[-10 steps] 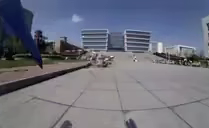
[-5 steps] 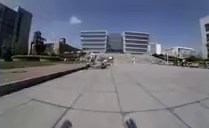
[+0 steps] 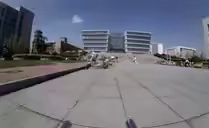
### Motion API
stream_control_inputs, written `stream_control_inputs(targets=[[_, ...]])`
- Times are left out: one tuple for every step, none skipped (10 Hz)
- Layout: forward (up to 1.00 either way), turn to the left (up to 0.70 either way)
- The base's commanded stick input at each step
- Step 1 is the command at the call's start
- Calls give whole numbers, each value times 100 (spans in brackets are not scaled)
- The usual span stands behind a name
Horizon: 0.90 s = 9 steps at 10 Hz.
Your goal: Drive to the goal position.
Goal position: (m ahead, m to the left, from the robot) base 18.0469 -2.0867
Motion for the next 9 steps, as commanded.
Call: stream_control_inputs(targets=[[100,0],[100,0],[72,-5],[0,-26],[0,-67],[0,-100],[0,-100],[0,-100],[0,-100]])
